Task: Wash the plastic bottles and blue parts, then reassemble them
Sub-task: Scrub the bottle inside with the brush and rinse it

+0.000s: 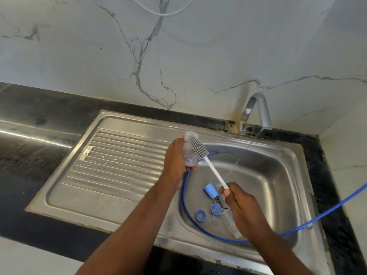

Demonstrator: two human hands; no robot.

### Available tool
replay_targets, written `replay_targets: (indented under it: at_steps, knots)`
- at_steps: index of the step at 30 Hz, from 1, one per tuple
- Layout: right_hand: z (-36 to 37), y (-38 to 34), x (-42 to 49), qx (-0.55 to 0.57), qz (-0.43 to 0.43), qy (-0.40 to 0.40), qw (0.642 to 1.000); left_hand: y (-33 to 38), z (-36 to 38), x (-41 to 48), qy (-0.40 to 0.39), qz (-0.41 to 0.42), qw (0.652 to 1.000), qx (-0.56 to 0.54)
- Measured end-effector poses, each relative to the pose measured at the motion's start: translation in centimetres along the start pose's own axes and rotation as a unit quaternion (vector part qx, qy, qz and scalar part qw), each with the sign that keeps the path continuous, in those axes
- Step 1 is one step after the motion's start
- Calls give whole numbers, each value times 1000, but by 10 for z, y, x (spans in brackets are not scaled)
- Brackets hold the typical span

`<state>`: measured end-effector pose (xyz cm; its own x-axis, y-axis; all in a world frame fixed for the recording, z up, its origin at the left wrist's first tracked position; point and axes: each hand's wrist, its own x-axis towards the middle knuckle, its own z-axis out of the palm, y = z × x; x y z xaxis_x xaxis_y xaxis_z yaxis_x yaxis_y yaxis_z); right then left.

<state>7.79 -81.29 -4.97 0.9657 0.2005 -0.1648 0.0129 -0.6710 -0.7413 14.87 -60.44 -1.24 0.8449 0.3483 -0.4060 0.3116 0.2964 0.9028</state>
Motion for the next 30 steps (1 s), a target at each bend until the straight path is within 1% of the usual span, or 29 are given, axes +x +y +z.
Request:
replay_targets:
  at_steps: [3, 5, 8, 11, 14, 15, 18, 19, 22, 24, 26, 28, 30]
  knots:
    - [9, -8, -8, 13, 24, -1, 1000, 2, -2, 5, 45, 0, 998, -41]
    - [10, -14, -6, 48, 49, 12, 998, -5, 3, 4, 36, 13, 999, -35]
    - [9, -15, 0, 15, 40, 34, 999, -9, 9, -2, 29, 11, 999, -42]
    - [12, -9, -9, -8, 39, 18, 999, -4, 3, 2, 54, 18, 997, -53]
    - [6, -13, -5, 22, 43, 37, 998, -13, 8, -3, 24, 47, 999, -7]
    - [5, -13, -3, 20, 41, 41, 998, -16, 11, -5, 16, 44, 999, -12]
    - [9, -9, -16, -48, 34, 13, 998, -11, 7, -2, 31, 5, 997, -73]
    - [11, -8, -21, -61, 32, 4, 998, -12, 5, 0, 40, 2, 996, -78]
    - [7, -8, -17, -50, 34, 27, 998, -18, 10, -6, 30, 20, 998, -52]
    - [6, -10, -15, -48, 36, 34, 998, -18, 14, -10, 31, 13, 998, -62]
    - [9, -10, -21, -66, 20, 28, 997, -13, 13, -9, 28, 20, 997, -69]
    - [6, -9, -19, -57, 22, 35, 998, -15, 12, -10, 17, 43, 998, -38]
    - [0, -9, -10, -52, 26, 61, 996, -20, 14, -12, 9, 51, 999, -10]
